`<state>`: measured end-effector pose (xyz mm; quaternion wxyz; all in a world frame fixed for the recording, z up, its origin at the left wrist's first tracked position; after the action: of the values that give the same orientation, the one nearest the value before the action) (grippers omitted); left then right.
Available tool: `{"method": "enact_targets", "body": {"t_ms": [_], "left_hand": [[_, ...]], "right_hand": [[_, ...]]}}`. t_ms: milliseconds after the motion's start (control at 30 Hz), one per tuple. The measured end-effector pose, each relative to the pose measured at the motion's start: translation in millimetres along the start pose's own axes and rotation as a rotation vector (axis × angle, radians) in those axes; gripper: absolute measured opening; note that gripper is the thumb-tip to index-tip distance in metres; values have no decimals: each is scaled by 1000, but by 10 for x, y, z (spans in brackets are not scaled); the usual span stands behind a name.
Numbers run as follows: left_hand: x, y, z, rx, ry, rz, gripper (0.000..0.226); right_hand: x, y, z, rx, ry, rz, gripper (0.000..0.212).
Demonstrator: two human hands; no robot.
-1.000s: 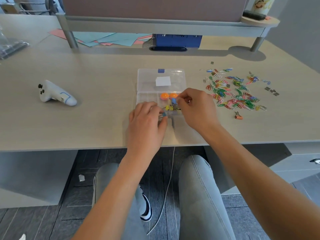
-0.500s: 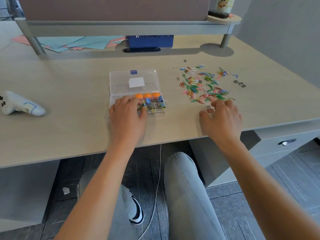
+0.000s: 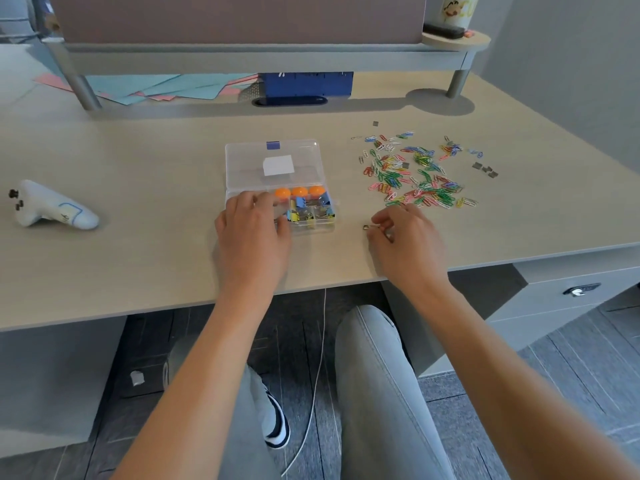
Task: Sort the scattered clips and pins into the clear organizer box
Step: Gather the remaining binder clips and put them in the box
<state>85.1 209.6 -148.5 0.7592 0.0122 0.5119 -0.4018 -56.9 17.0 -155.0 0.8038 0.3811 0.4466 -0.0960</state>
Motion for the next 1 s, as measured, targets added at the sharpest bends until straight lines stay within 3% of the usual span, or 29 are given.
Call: {"method": "enact_targets", "body": {"t_ms": [200,400,567,767,1000], "left_hand": [[19,-10,-134,44,3,-2,29],[36,1,-157,50,15,38,31],[44,17,-167,70,27,18,34],[-31,48,-190,98,27,-34,38],[-69,243,-259,21,12,6,41]], "right_hand": [[27,30,4,64,-77,-38,33],[51,65,-48,10,-54,-26,20],[100,158,-8,-6,44,153,7],[109,467,158,2,102,522,7],[401,947,262,-131,193,499,7]]}}
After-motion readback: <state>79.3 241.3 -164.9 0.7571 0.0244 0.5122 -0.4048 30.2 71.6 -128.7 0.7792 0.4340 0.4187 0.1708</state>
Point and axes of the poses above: each hand's wrist, its own z-axis towards the middle knuckle, its own x-axis out of the palm, y = z × x, the point moved 7 cm from there along z, towards the middle knuckle, and after that the axes turned 4 degrees about x, right-handed, at the moved point
